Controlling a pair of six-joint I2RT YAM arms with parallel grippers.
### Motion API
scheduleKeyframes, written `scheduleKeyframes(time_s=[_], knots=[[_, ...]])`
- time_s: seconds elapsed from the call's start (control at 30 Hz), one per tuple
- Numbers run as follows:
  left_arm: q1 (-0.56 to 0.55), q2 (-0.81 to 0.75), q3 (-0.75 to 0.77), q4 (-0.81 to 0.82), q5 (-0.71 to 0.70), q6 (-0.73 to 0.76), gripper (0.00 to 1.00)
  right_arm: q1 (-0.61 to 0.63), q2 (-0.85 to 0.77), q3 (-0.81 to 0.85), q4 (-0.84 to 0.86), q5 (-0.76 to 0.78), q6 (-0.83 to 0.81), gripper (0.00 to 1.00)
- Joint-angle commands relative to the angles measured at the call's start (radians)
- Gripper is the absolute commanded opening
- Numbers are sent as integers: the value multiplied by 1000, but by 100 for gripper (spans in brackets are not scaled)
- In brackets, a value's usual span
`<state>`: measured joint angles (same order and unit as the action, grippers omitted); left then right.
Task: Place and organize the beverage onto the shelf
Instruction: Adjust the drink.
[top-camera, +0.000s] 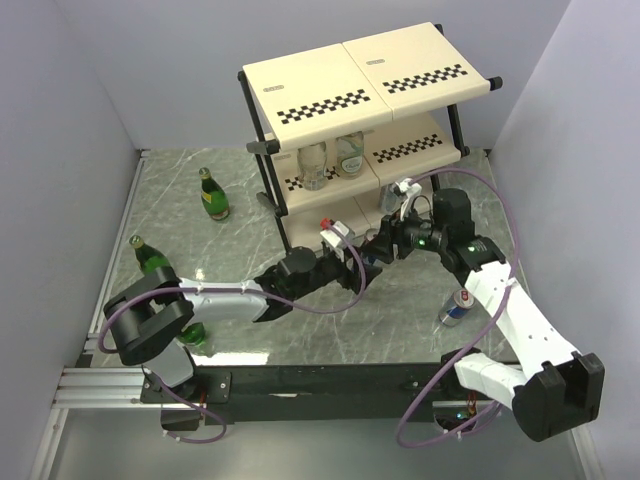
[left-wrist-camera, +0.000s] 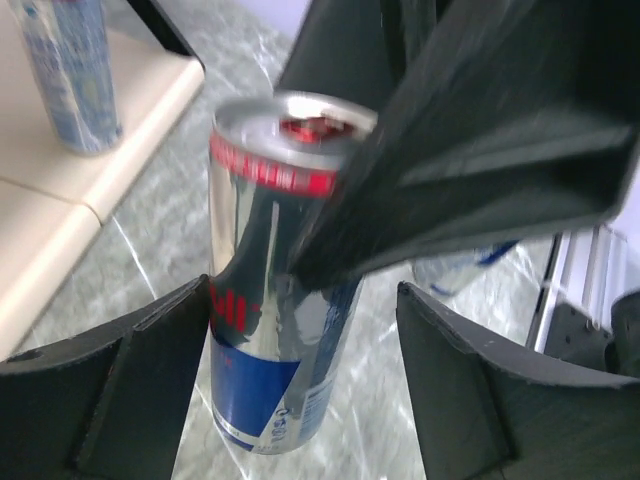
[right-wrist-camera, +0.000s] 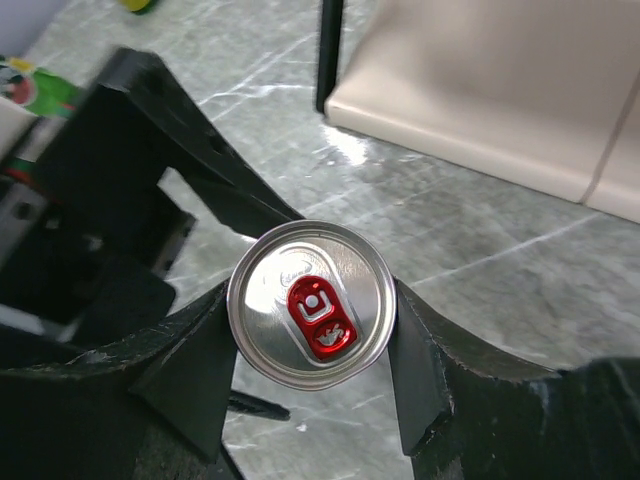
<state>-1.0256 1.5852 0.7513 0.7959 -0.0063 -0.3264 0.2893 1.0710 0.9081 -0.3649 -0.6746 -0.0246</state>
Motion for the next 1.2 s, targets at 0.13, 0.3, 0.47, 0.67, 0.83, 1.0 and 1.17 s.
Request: scheduleKeyframes(time_s=[0.13, 0.3, 0.47, 0.67, 0.83, 1.0, 1.17], knots=[[1, -4, 86, -17, -53, 3, 79, 39, -57, -2, 81, 154, -41, 0], [1, 15, 112, -52, -63, 42, 77, 57, -63, 5, 83, 199, -49, 0], [1, 45, 148, -99, -67, 72, 76, 76, -54, 20, 70, 230, -55, 0], [-1, 82, 158, -92, -72, 90, 76, 85, -54, 37, 63, 239, -52, 0], [1, 94, 169, -83, -80, 98, 74, 94, -55, 37, 61, 263, -60, 0], [-1, 101, 175, -63, -70, 99, 66, 94, -54, 34, 67, 276, -52, 0], [1, 101, 168, -49, -64, 96, 62, 94, -54, 41, 76, 290, -23, 0]])
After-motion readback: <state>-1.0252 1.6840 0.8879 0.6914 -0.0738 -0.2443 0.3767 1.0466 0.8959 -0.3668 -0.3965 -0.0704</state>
